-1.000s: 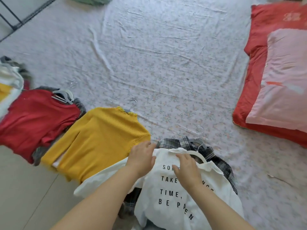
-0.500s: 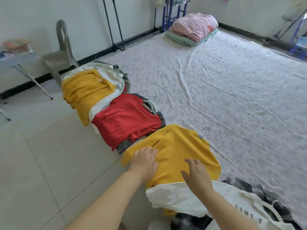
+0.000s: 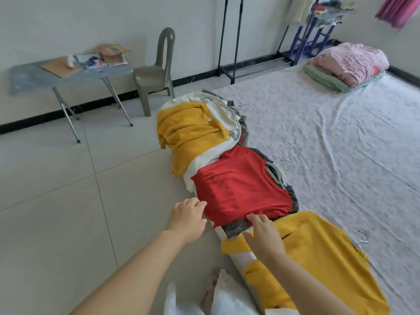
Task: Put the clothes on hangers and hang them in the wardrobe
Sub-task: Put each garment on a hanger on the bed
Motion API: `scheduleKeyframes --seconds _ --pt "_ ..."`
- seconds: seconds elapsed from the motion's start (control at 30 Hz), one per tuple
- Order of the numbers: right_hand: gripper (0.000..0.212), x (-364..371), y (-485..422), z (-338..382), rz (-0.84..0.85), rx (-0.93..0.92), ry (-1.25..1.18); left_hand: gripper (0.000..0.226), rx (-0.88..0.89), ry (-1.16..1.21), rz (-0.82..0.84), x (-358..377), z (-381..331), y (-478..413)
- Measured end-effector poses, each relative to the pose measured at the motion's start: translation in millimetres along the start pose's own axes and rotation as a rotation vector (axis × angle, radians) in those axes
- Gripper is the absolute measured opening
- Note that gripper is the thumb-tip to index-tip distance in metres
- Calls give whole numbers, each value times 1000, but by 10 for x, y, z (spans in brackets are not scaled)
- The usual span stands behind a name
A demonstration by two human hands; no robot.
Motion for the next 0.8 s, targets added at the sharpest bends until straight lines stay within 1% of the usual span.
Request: scheduleKeyframes --seconds 0.27,0.43,0.63,0.73,0.8 --pt "51 85 -1455 728 35 -24 -35 52 -117 -24 16 -380 1160 -981" --pt "51 -41 -2257 1115 39 -28 -22 52 -127 -17 -12 -753 1660 -1676" --pt "49 -148 -3151 1445 -12 30 -44 53 -45 -17 6 -897 2167 -2569" --pt "48 -210 -3612 1583 -76 79 -36 53 48 -31 12 -959 2420 -3139" --pt "49 -236 -3886 1679 -116 143 -46 52 122 -47 11 -1024 2578 -3518"
Point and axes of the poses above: each hand's wrist, its own y-axis away from the middle knuckle, its own x-axis out of the palm, z = x × y, the point moved 10 cm from there along -y, towards the middle knuckle, and after that the axes turned 12 degrees about -y, right-handed, at the moved point
